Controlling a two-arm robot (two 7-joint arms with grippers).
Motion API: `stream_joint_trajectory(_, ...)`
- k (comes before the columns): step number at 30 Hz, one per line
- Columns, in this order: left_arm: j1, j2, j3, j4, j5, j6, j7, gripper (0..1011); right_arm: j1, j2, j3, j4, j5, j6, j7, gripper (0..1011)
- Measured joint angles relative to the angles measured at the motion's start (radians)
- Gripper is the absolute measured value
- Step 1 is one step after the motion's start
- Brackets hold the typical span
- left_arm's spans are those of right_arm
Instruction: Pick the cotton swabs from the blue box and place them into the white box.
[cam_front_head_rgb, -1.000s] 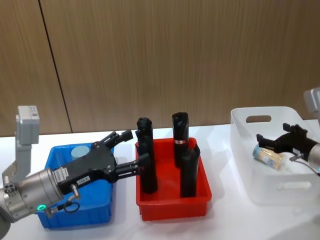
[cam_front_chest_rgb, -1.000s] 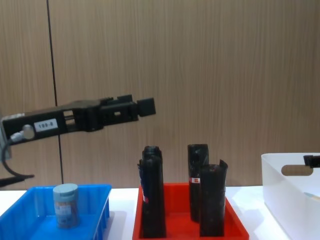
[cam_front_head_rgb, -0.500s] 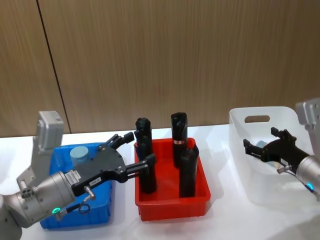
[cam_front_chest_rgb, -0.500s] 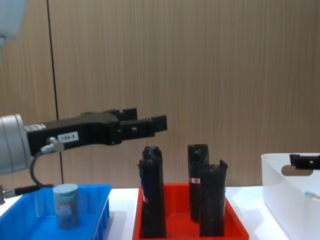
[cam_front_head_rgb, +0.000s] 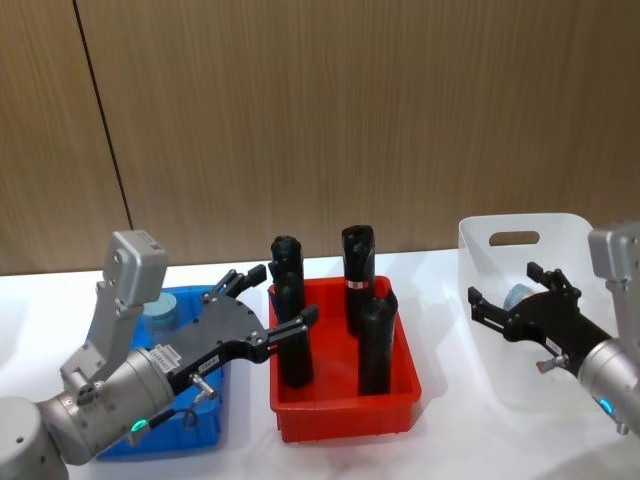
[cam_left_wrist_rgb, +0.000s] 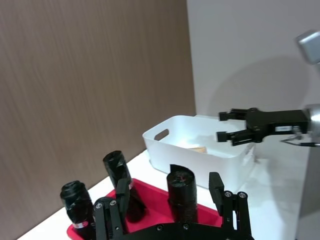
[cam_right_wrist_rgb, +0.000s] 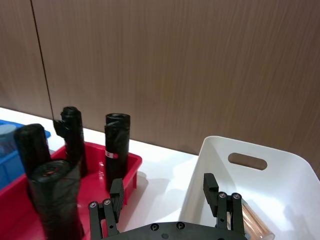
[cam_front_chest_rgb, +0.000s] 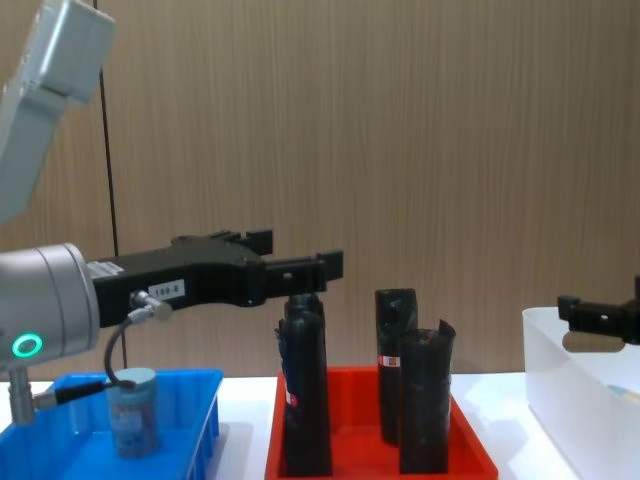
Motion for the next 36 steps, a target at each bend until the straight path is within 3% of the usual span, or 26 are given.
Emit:
stream_joint_trajectory(20, 0.038, -0.028, 0.043, -0.068, 0.13, 0.005, 0.263, 1004, -0.183, -0.019, -0.002, -0.231, 0.014, -0.072, -0.097, 1002)
stream_joint_trajectory(36, 0.068, -0.05, 0.076, -0.121, 0.232, 0.01, 0.47, 1004, -0.203, -0.021, -0.002, -0.257, 0.015, -0.079, -0.108, 1002)
